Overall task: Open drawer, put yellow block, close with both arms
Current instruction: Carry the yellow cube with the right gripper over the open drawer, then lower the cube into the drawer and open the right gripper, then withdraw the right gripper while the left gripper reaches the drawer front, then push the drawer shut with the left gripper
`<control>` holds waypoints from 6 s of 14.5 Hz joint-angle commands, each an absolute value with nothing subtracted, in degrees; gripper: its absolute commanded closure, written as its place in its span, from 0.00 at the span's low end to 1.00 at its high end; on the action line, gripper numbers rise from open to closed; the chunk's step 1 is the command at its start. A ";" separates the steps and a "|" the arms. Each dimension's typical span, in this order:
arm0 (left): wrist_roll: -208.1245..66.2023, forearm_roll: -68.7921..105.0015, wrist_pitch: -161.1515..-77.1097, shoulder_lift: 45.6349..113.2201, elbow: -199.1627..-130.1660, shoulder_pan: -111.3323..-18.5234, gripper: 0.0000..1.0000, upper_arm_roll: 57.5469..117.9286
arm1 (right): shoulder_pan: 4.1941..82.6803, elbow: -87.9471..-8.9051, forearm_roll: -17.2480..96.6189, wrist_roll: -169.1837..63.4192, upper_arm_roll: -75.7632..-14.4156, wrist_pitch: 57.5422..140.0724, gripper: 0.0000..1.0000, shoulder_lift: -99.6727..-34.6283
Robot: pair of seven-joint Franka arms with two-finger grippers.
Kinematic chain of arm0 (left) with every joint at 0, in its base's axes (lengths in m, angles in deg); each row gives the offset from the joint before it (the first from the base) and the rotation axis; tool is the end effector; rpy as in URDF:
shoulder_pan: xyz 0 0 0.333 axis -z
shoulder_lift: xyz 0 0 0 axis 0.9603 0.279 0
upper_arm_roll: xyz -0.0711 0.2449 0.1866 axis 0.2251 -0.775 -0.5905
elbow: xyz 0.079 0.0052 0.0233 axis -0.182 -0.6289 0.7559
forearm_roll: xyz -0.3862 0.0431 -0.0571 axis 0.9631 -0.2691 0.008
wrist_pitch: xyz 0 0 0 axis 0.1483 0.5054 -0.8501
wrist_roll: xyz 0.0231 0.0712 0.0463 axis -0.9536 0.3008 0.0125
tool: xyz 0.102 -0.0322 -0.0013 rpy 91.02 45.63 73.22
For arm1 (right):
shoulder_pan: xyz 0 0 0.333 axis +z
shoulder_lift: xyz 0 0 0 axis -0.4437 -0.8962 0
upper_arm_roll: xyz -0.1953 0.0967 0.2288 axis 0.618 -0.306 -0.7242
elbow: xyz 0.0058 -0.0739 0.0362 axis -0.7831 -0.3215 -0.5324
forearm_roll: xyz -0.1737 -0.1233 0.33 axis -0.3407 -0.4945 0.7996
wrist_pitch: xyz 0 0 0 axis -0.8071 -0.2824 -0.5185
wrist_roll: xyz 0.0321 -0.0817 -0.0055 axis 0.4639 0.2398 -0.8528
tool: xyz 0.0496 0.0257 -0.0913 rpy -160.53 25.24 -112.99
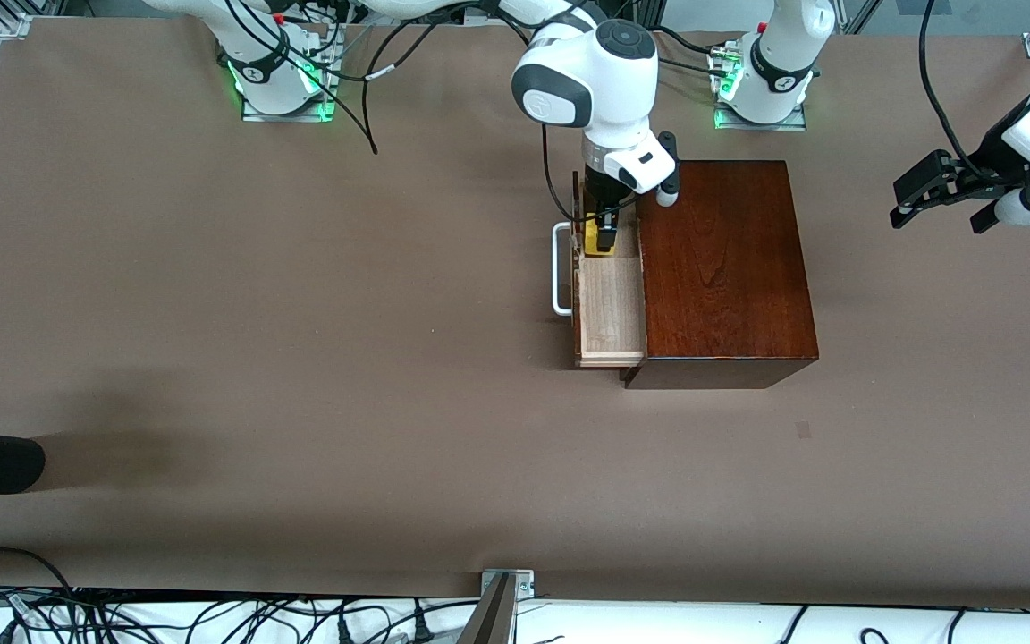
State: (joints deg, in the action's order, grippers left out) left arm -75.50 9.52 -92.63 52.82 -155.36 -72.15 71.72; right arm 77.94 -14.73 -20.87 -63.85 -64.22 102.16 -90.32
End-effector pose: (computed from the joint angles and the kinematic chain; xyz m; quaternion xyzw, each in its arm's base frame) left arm 0.5488 -0.0380 0.6328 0.9998 -0.0171 0.0099 0.0037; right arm 0.3945 0.6681 0.3395 0.7238 0.6787 0.1063 0.0649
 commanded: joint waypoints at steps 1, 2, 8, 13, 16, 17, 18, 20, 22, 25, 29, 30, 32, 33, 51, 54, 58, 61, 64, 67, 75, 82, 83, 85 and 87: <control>-75.74 8.32 -92.32 52.66 -154.60 -72.31 0.00 72.05 | 78.99 -12.25 -21.68 -63.85 -63.46 100.87 1.00 -90.80; -75.74 8.41 -92.32 52.66 -154.60 -72.31 0.00 72.05 | 79.07 -12.25 -21.77 -63.06 -63.46 101.31 1.00 -90.88; -75.74 8.32 -92.23 52.84 -154.60 -72.13 0.00 72.14 | 79.95 -12.69 -23.09 -62.97 -62.93 101.22 1.00 -92.73; -75.48 8.41 -92.14 52.75 -154.60 -72.13 0.00 72.14 | 79.51 -12.69 -23.00 -63.41 -62.84 101.31 1.00 -93.43; -75.39 8.41 -91.88 52.58 -154.60 -72.13 0.00 73.01 | 78.64 -12.68 -22.65 -62.88 -62.84 104.02 0.01 -93.96; -75.39 8.41 -91.62 52.49 -154.60 -72.22 0.00 73.28 | 78.11 -12.60 -22.56 -63.14 -62.84 105.25 0.00 -94.05; -75.39 8.41 -91.27 52.57 -154.60 -72.22 0.00 73.37 | 77.58 -12.51 -22.47 -63.06 -62.84 105.35 0.00 -93.96; -75.39 8.41 -91.35 52.66 -154.60 -72.22 0.00 73.54 | 77.32 -12.16 -22.30 -62.97 -63.02 104.92 0.00 -93.44; -75.39 8.41 -91.26 52.66 -154.60 -72.22 0.00 73.72 | 76.88 -12.07 -20.81 -62.97 -63.02 104.74 0.00 -90.99; -75.39 8.41 -91.26 52.66 -154.69 -72.22 0.00 75.04 | 74.60 -12.07 -15.46 -62.88 -62.84 104.57 0.00 -85.63; -75.91 8.41 -91.26 52.84 -154.69 -72.22 0.00 75.30 | 69.69 -12.16 -12.19 -62.97 -62.67 99.04 0.00 -78.68; -76.09 8.41 -91.18 53.10 -154.69 -72.13 0.00 75.39 | 67.15 -12.16 -11.41 -63.05 -62.58 97.98 0.00 -76.75; -75.57 8.85 -91.18 53.45 -154.69 -72.13 0.00 75.39 | 62.13 -12.51 -10.53 -63.32 -62.67 97.71 0.00 -73.24; -75.39 9.11 -90.92 53.54 -154.95 -72.13 0.00 75.91 | 59.76 -13.38 -9.56 -63.32 -62.23 96.05 0.00 -70.78; -92.16 9.38 -99.68 79.18 -146.97 -57.92 0.00 99.12 | 34.97 -37.29 6.62 -51.82 -49.12 74.42 0.00 -46.85; -97.88 1.32 -106.62 84.82 -144.67 -52.11 0.00 99.03 | 33.28 -37.73 6.09 -51.28 -49.75 73.63 0.00 -46.76; -110.26 -6.43 -112.96 90.44 -145.02 -50.16 0.00 98.86 | 33.37 -38.17 6.09 -44.96 -49.83 72.13 0.00 -46.76; -115.72 -10.13 -114.82 93.62 -145.28 -49.98 0.00 98.94 | 33.54 -37.91 4.87 -44.95 -49.84 73.01 0.00 -47.20; -118.01 -10.31 -113.07 93.53 -146.07 -50.68 0.00 98.42 | 33.72 -37.38 1.35 -45.04 -49.92 74.68 0.00 -47.55; -118.28 -11.71 -106.58 93.27 -145.99 -50.77 0.00 96.58 | 33.63 -37.30 -0.58 -45.91 -49.84 74.59 0.00 -47.55; -118.19 -18.30 -92.34 92.74 -145.38 -50.86 0.00 96.22 | 33.63 -35.10 -0.33 -45.74 -49.92 74.42 0.00 -48.17; -117.41 -18.32 -89.77 91.87 -145.02 -52.18 0.00 96.22 | 33.98 -35.10 -0.15 -45.31 -50.01 74.77 0.00 -49.58; -116.44 -17.18 -89.94 90.91 -144.76 -52.27 0.00 96.39 | 33.99 -35.10 -0.06 -45.30 -50.01 74.77 0.00 -49.58; -110.50 -12.10 -89.95 88.01 -144.67 -52.62 0.00 96.31 | 34.07 -35.10 0.20 -45.39 -50.01 74.77 0.00 -49.49; -101.10 -7.95 -89.95 84.24 -144.67 -53.58 0.00 96.22 | 34.07 -35.10 -0.06 -45.83 -50.01 74.59 0.00 -49.49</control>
